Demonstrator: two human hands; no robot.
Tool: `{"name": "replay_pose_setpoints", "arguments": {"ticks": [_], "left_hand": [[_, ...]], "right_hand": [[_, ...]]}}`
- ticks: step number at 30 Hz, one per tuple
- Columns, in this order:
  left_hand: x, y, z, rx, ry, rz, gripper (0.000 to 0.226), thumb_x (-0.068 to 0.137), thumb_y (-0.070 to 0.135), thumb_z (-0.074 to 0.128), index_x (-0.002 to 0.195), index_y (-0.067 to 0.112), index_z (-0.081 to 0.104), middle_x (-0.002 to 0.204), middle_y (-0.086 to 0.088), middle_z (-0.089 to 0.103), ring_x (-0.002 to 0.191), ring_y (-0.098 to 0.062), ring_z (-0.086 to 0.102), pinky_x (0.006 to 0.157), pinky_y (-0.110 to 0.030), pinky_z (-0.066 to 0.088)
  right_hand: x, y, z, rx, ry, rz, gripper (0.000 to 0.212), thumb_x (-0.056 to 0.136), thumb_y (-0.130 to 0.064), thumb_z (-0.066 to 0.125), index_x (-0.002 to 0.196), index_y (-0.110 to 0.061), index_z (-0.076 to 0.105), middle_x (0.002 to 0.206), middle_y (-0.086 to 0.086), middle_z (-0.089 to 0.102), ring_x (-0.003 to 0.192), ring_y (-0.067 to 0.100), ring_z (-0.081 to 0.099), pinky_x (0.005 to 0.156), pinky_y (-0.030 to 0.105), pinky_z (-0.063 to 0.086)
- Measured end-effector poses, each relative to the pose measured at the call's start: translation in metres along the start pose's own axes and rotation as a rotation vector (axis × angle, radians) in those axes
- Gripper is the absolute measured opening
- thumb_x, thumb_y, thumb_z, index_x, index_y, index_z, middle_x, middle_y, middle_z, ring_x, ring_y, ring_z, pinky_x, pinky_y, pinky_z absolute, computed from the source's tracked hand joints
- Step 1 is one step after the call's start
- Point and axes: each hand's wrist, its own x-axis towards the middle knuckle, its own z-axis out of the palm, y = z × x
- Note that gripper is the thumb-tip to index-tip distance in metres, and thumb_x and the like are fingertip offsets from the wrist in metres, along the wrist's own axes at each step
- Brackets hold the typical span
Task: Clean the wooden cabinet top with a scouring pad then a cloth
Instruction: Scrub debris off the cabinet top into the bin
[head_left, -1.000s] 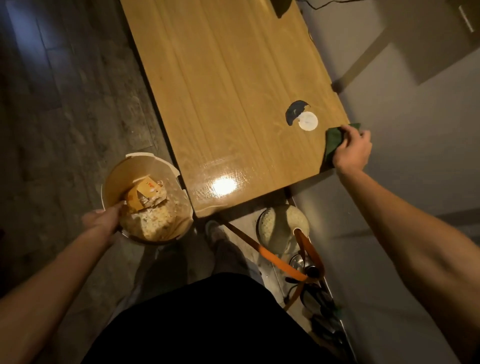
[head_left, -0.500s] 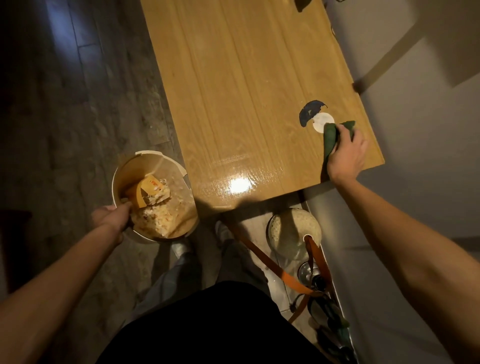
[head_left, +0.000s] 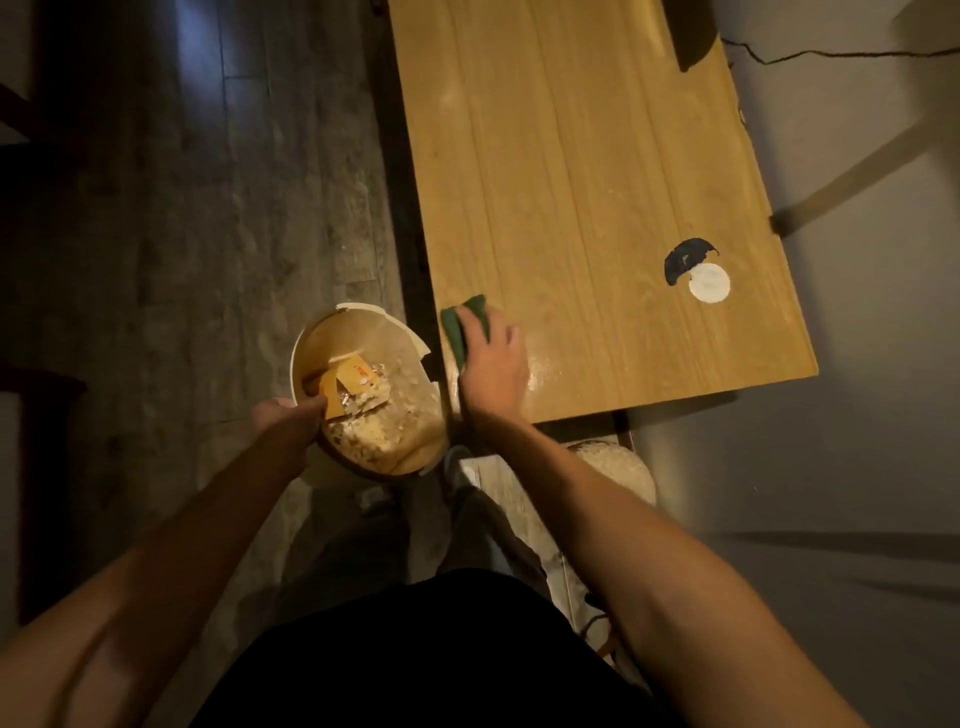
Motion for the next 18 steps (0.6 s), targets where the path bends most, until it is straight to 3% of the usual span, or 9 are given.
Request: {"name": "replay_pose_setpoints", "arguments": {"ticks": [2,4,7,10,12,15,18], "left_hand": [[0.0,0.0,-0.004,-0.015,-0.022,0.015,0.053,0.076,0.017,0.08,0.121,-0.003,0.058,0.118,-0.024,0.064,0.109,-0.038,0.064,0.077,-0.038,0.053],[0.001,-0.001,-0.008,0.007,-0.019,0.043,0.045,0.077,0.021,0.079,0.111,-0.002,0.059,0.11,-0.021,0.064,0.108,-0.039,0.064,0.073,-0.037,0.052],[0.005,-0.002,-0.013,0.02,-0.03,0.073,0.039,0.08,0.025,0.079,0.106,0.003,0.06,0.102,-0.018,0.061,0.106,-0.037,0.064,0.066,-0.032,0.049],[0.01,-0.003,-0.013,0.062,-0.032,0.084,0.045,0.082,0.024,0.077,0.115,0.001,0.059,0.108,-0.018,0.061,0.096,-0.03,0.061,0.059,-0.03,0.046],[0.013,-0.002,-0.011,0.094,-0.028,0.079,0.046,0.082,0.024,0.077,0.116,0.0,0.059,0.113,-0.021,0.062,0.097,-0.031,0.061,0.069,-0.036,0.051],[0.015,0.0,-0.005,0.112,-0.024,0.046,0.046,0.081,0.024,0.078,0.115,0.0,0.06,0.11,-0.019,0.062,0.106,-0.035,0.064,0.08,-0.041,0.054],[0.015,0.001,-0.001,0.104,-0.001,0.046,0.033,0.078,0.02,0.08,0.101,0.003,0.062,0.096,-0.014,0.061,0.101,-0.035,0.065,0.072,-0.036,0.052]], "right_hand": [[-0.012,-0.033,0.019,0.031,-0.094,-0.163,0.047,0.095,-0.027,0.055,0.142,-0.027,0.052,0.143,0.005,0.05,0.115,0.027,0.048,0.086,0.033,0.046],[-0.026,-0.053,0.035,0.008,-0.208,-0.378,0.041,0.1,-0.027,0.054,0.14,-0.023,0.057,0.137,0.01,0.056,0.11,0.031,0.052,0.084,0.039,0.052],[-0.043,-0.064,0.043,0.067,-0.144,-0.468,0.035,0.096,-0.017,0.065,0.131,-0.015,0.067,0.121,0.015,0.066,0.097,0.034,0.059,0.073,0.04,0.055],[-0.039,-0.054,0.027,0.159,-0.126,-0.364,0.041,0.097,-0.02,0.065,0.138,-0.02,0.061,0.129,0.011,0.06,0.106,0.03,0.052,0.079,0.039,0.053],[-0.027,-0.029,0.005,0.199,-0.116,-0.259,0.05,0.097,-0.009,0.061,0.143,-0.027,0.055,0.137,0.006,0.053,0.112,0.025,0.046,0.082,0.033,0.047],[-0.003,0.031,-0.043,0.165,0.046,-0.097,0.063,0.09,0.002,0.059,0.144,-0.029,0.053,0.14,0.006,0.051,0.121,0.022,0.046,0.088,0.02,0.035],[0.02,0.108,-0.093,0.07,0.159,0.1,0.063,0.091,0.005,0.054,0.144,-0.028,0.054,0.144,0.01,0.049,0.128,0.026,0.045,0.097,0.03,0.038]]}}
